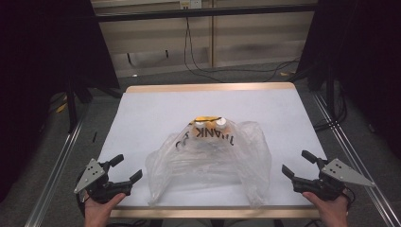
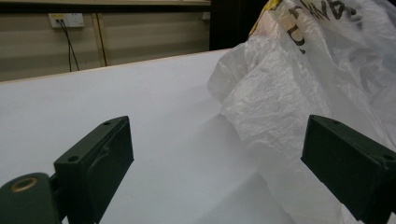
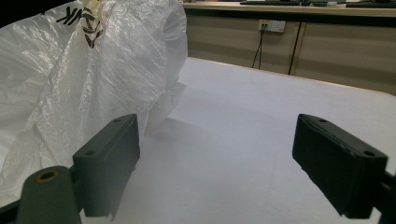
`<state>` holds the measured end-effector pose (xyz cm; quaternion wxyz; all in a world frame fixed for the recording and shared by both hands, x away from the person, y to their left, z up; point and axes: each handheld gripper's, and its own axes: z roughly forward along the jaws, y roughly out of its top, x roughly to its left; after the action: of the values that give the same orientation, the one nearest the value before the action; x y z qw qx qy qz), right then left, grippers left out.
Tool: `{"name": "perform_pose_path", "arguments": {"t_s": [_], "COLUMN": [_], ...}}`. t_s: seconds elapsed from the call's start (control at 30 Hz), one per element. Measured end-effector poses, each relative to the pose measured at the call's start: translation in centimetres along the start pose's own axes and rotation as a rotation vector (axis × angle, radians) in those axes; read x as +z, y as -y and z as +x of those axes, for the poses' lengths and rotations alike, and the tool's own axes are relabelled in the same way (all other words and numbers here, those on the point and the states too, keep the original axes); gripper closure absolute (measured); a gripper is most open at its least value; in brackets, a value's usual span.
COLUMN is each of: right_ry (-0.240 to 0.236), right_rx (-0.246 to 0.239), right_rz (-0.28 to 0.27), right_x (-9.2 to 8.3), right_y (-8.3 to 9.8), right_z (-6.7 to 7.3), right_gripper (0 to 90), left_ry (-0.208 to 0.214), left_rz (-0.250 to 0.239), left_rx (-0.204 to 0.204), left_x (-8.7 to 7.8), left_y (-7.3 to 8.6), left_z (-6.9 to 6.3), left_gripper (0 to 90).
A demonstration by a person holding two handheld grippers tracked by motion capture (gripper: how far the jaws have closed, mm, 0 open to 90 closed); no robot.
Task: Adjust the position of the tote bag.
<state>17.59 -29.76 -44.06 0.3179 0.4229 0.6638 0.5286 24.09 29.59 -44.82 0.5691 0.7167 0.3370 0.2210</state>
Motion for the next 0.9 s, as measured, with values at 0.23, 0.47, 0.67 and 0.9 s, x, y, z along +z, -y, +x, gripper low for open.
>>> {"name": "perform_pose_path", "arguments": {"t_s": [0.23, 0.47, 0.67, 0.9], "right_ry": [-0.036, -0.12, -0.186, -0.273], "right_rx": [-0.001, 0.0, -0.007, -0.042], "right_rz": [0.032, 0.053, 0.083, 0.111], "right_x": [0.4, 0.3, 0.0, -0.1], "right_y": [0.0, -0.4, -1.0, -1.2], "right_z": [0.1, 0.8, 1.5, 3.2], "right_gripper": [18.4, 28.2, 38.4, 54.8], "left_ry": [0.015, 0.052, 0.081, 0.125], "left_rz": [0.01, 0.038, 0.068, 0.086], "left_rx": [0.009, 0.03, 0.033, 0.031], "left_x": [-0.2, -0.4, -0.7, -0.4], "left_y": [-0.1, -0.3, -0.5, -0.7], "left_z": [-0.2, -1.0, -1.5, -2.5], "left_gripper": [12.2, 19.4, 25.0, 28.4]}}
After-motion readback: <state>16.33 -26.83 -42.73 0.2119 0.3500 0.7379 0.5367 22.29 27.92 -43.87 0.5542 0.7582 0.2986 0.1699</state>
